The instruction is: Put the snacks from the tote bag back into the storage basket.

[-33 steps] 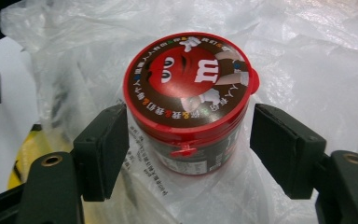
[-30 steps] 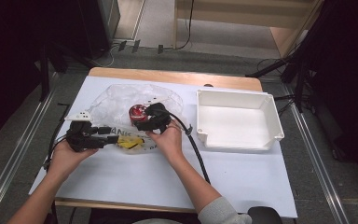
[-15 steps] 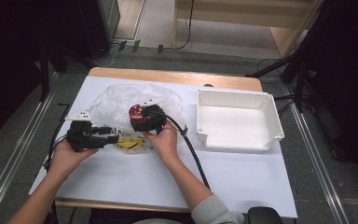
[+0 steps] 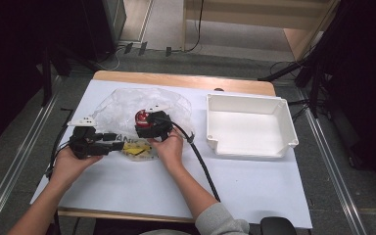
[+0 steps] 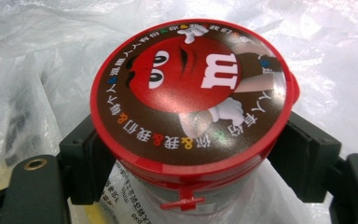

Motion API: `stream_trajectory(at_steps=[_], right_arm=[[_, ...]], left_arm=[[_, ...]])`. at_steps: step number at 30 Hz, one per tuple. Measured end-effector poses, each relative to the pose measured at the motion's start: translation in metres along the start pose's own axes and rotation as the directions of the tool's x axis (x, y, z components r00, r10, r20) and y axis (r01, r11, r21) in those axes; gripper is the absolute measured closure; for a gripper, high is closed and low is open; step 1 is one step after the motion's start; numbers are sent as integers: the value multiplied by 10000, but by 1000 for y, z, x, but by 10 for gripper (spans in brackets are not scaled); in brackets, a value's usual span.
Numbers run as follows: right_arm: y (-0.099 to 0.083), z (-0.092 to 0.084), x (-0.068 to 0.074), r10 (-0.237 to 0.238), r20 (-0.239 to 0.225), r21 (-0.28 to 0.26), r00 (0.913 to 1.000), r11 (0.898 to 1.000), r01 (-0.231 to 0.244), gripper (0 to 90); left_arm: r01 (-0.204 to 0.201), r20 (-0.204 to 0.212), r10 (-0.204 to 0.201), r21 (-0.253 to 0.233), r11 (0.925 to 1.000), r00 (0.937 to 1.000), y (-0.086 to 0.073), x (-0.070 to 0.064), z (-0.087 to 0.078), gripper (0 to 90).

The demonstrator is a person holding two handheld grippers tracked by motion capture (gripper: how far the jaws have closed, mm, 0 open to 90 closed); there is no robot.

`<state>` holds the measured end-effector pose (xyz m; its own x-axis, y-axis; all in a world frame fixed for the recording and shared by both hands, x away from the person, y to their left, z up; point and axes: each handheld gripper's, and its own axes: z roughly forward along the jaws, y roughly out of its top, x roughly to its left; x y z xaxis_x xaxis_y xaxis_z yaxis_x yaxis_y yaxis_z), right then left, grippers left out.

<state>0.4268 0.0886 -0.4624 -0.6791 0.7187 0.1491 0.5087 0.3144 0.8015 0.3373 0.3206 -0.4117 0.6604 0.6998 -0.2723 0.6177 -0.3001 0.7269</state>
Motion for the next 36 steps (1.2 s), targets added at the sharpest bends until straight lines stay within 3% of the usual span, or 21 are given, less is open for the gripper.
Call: stream_trajectory(at_steps=[6,13,24,36], right_arm=[[1,-3,3,-536,267,-98,9982,9985,539,264],[3,-7,-3,-98,-50,31,9999,9999,98,268],[9,-19,-5,-194,-228,40,9996,9998,195,268],[21,-36,-7,-697,-348,308,9970,9970,708,268]], left_arm=[[17,-6,-17,25,10000,10000,0,1,0,415],[59,-21,-59,102,9999,10000,-1,2,0,418],[49,-28,-49,171,9998,10000,-1,2,1,419],[111,7,-111,147,9998,9999,-1,2,1,421]])
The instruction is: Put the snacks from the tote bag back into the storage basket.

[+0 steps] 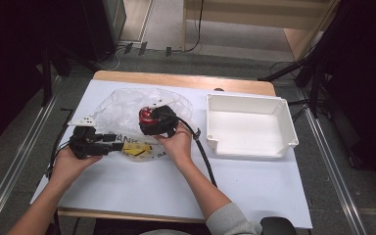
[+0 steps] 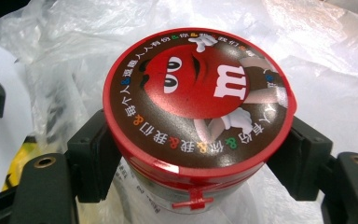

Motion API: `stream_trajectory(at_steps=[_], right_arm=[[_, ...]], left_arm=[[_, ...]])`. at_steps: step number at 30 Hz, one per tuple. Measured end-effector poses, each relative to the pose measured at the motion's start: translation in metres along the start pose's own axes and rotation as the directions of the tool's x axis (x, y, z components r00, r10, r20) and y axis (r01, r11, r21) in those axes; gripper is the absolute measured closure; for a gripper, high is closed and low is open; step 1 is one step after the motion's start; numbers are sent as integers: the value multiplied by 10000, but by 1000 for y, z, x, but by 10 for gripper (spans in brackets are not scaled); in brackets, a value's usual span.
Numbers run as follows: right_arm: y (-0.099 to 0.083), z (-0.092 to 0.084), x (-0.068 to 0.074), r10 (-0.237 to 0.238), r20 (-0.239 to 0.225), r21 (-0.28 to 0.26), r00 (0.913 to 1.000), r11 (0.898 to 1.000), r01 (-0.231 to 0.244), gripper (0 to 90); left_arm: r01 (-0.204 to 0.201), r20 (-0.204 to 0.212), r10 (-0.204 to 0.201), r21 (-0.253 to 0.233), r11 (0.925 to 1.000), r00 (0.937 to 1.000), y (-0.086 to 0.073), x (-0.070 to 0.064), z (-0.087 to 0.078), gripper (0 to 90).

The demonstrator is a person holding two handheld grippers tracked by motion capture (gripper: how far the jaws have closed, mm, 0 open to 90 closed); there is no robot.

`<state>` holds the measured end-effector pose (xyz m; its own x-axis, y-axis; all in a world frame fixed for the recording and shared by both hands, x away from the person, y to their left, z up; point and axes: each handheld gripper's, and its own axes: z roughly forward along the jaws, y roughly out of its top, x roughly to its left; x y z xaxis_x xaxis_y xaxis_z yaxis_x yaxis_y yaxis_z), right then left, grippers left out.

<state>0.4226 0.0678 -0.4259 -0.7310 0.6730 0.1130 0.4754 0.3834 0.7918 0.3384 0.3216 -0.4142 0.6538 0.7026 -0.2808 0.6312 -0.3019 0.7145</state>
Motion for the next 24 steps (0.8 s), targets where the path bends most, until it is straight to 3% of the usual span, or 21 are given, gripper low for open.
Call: stream_trajectory(at_steps=[8,24], right_arm=[[14,-16,6,-380,-302,73,9988,9992,382,268],[19,-44,0,-367,-877,59,9955,9993,373,268]], left_arm=[[-44,6,44,-19,10000,10000,0,-1,0,422],[-183,-84,183,72,9998,9998,-1,-2,2,426]])
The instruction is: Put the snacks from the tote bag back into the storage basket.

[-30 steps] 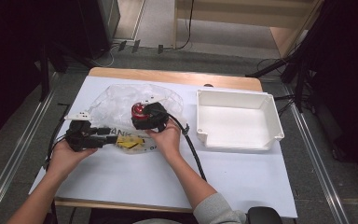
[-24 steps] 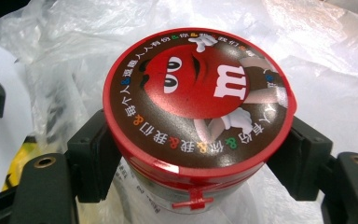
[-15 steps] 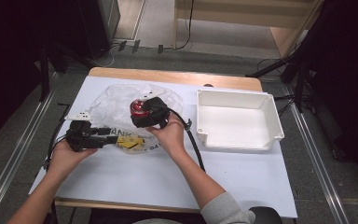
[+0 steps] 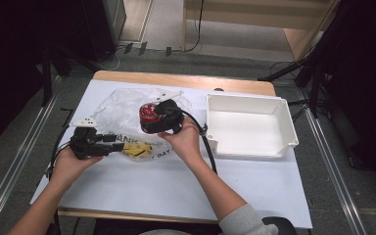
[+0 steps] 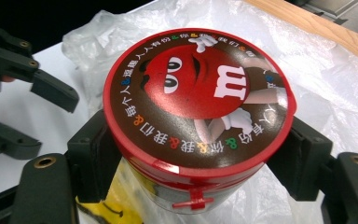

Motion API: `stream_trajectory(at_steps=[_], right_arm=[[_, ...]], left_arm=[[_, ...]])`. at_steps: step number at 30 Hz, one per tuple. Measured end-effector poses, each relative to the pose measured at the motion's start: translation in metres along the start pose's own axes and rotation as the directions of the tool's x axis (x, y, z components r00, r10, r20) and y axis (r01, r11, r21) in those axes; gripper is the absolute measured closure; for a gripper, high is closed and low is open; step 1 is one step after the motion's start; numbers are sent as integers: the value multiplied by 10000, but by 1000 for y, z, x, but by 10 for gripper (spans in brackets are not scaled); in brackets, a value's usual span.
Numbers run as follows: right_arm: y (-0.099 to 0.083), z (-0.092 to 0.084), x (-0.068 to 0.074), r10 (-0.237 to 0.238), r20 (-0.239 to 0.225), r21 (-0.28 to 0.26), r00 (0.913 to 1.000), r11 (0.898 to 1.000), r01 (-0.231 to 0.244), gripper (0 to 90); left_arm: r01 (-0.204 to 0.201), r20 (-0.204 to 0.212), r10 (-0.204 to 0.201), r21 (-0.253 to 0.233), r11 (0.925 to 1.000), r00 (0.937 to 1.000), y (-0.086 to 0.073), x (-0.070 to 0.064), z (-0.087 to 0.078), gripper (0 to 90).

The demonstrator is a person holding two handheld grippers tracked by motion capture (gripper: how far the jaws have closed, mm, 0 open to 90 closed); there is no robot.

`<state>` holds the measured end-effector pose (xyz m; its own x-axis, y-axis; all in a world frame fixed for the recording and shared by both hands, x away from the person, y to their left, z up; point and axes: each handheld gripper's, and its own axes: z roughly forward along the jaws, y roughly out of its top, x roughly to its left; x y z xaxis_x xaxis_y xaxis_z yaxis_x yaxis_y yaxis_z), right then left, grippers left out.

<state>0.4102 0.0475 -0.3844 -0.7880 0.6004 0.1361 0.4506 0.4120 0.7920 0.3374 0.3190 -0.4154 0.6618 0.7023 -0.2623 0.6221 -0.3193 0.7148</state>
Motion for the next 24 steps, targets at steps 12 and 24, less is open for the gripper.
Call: stream_trajectory(at_steps=[12,24], right_arm=[[-4,-25,-4,-102,-184,49,9998,9999,102,269],[-14,-44,-15,-59,-170,-65,9998,10000,58,269]], left_arm=[[-131,-49,131,22,9999,9999,1,-1,0,431],[-171,14,171,49,9998,9999,1,-2,1,430]])
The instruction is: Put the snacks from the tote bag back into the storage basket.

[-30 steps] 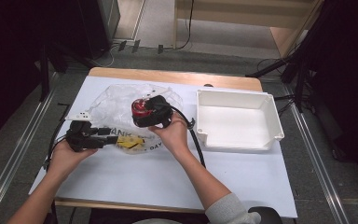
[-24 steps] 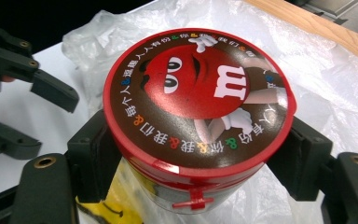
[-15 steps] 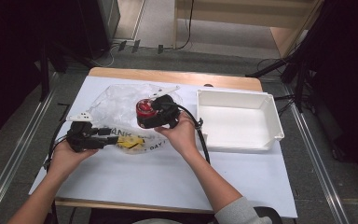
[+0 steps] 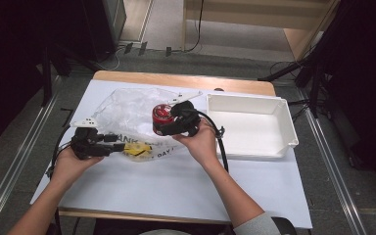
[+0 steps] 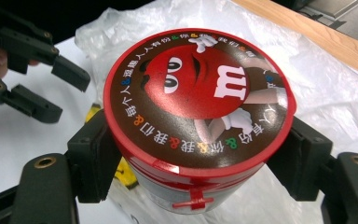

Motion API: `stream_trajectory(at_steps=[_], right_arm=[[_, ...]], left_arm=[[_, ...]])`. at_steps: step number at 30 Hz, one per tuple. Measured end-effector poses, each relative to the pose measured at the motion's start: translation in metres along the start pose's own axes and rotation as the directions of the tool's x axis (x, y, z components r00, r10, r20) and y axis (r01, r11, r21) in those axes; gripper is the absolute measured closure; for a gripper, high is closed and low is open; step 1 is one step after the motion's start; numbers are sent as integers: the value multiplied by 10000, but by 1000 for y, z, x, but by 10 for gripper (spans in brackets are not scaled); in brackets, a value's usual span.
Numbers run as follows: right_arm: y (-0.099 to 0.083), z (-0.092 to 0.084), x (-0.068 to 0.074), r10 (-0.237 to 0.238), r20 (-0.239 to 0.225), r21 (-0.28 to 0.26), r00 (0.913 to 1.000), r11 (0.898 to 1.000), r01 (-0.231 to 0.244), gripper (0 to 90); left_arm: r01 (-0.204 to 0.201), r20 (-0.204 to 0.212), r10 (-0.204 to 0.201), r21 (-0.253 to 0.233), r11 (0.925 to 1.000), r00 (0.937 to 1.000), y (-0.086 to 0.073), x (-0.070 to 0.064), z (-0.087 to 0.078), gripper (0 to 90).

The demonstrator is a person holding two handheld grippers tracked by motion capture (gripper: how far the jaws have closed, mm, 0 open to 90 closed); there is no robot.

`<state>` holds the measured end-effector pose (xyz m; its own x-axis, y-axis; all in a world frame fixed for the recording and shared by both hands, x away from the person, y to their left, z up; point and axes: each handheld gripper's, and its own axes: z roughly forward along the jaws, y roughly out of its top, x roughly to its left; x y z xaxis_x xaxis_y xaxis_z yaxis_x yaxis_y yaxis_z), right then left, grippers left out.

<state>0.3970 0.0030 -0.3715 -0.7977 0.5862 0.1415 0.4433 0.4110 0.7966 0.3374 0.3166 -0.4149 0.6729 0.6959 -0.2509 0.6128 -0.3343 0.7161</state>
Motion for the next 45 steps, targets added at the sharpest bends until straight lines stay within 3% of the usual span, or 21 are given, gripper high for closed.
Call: stream_trajectory(at_steps=[6,12,36,45], right_arm=[[-3,-9,-9,201,94,-148,9998,9997,-200,269],[-7,-15,-16,213,226,-105,9995,9997,-211,269],[-13,-45,-41,510,631,-46,9967,9987,-508,269],[-15,-63,-51,721,878,-271,9935,9972,-700,269]], left_arm=[[-136,50,136,37,9999,9999,0,-1,1,425],[-160,74,161,-205,9997,9998,1,-1,0,365],[-348,103,348,-32,9994,9993,2,-3,4,375],[-364,124,365,-71,9993,9993,3,-3,4,375]])
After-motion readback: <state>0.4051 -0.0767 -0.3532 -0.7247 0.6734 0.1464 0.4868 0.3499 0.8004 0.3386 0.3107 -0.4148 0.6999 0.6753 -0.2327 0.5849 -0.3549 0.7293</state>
